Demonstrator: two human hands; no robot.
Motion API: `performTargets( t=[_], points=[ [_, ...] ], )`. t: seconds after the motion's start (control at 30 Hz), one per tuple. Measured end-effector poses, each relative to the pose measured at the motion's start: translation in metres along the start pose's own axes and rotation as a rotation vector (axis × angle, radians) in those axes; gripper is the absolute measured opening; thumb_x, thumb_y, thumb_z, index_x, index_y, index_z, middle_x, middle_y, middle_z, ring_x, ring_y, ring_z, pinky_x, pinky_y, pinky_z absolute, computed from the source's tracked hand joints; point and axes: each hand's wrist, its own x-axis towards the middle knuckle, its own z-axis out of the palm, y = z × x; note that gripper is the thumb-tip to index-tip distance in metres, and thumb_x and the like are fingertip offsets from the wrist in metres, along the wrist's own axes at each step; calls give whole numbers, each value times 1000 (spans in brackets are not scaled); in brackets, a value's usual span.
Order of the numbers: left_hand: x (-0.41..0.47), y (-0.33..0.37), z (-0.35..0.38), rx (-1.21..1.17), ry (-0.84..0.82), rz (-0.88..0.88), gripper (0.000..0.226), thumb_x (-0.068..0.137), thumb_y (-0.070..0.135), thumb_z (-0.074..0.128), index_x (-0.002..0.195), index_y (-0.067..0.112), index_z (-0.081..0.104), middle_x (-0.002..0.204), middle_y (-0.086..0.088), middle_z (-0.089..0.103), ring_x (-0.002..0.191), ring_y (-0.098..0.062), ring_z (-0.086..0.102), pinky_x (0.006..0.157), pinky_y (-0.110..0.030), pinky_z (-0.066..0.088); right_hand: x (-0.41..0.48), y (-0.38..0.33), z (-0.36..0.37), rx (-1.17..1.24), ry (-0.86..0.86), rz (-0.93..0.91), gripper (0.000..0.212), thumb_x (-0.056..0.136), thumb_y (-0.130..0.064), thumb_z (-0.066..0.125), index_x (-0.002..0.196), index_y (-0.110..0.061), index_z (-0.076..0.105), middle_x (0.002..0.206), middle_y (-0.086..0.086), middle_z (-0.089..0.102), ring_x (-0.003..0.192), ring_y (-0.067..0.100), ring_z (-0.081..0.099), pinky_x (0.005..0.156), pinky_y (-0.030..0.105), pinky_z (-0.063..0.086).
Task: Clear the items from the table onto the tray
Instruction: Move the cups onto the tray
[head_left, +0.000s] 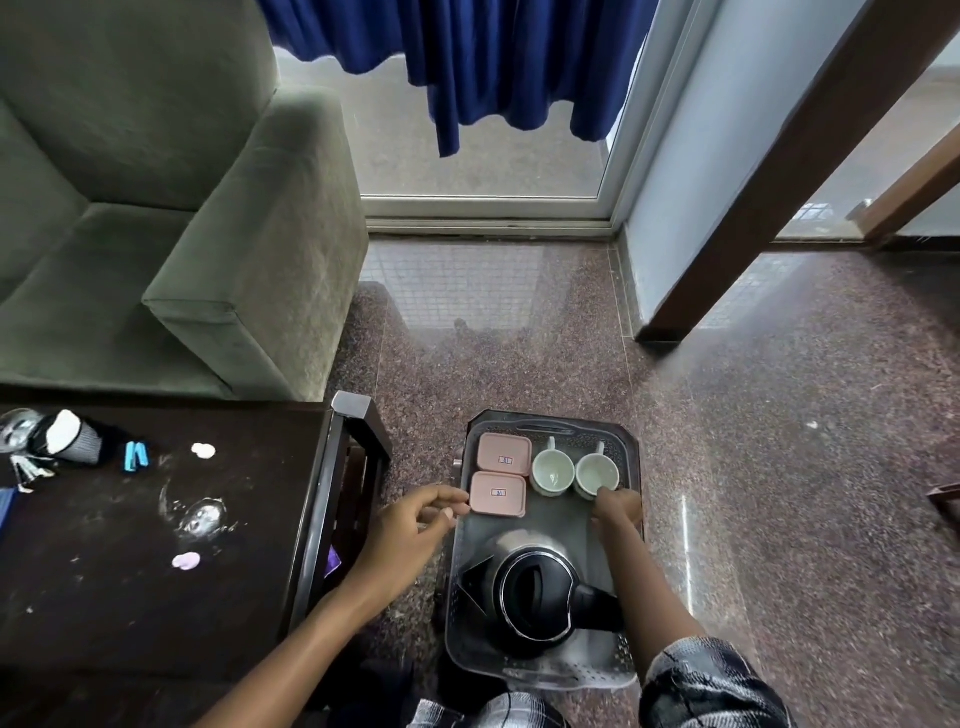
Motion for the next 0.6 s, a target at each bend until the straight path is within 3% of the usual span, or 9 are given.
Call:
performTargets(
  t=[0.07, 0.13, 0.27, 0.37, 0.47, 0.6],
  points=[
    [0, 1, -2, -7, 12, 8, 32, 90, 7, 54, 93, 37, 63, 92, 19, 72, 84, -29, 67, 85, -47, 52, -16, -6, -4, 203, -68, 82, 35, 79, -5, 52, 111, 6, 56, 115, 22, 60, 97, 40, 63, 74, 44, 52],
    [-1, 2, -5, -38, 14, 15, 32, 90, 5, 53, 92, 36, 63, 91, 17, 73, 80, -25, 65, 82, -43, 52, -61, -22, -7, 337, -225, 114, 24, 86, -3, 49, 110, -2, 51, 109, 20, 57, 91, 33, 63, 75, 40, 53],
    [-9, -7, -24, -107, 44, 11, 33, 91, 3, 52, 93, 35, 62, 89, 9, 72, 83, -24, 62, 76, -39, 51, -140, -37, 5, 375, -594, -25, 9, 91, -6, 45, 91, -7, 54, 71, 8, 57, 56, 18, 58, 49, 22, 43],
    [-20, -20, -48, -137, 111, 20, 34, 91, 3, 52, 90, 36, 62, 89, 8, 72, 83, -19, 64, 73, -33, 51, -192, -37, 25, 310, -778, -85, 11, 91, -7, 46, 90, -7, 56, 68, 7, 58, 59, 17, 57, 51, 22, 44],
    [-37, -38, -78, -209, 187, 19, 35, 91, -1, 51, 89, 32, 62, 90, 11, 69, 80, 3, 65, 67, -8, 48, -233, -29, 52, 227, -861, -80, 13, 91, -7, 45, 87, -7, 57, 67, 7, 58, 53, 14, 56, 47, 20, 43],
    [-70, -79, -129, -252, 267, 4, 36, 89, -6, 50, 88, 27, 64, 84, 8, 71, 73, 8, 65, 68, -7, 48, -280, -1, 93, 114, -882, -101, 14, 93, -5, 41, 91, -5, 55, 63, 6, 61, 48, 12, 57, 43, 19, 45]
  ],
)
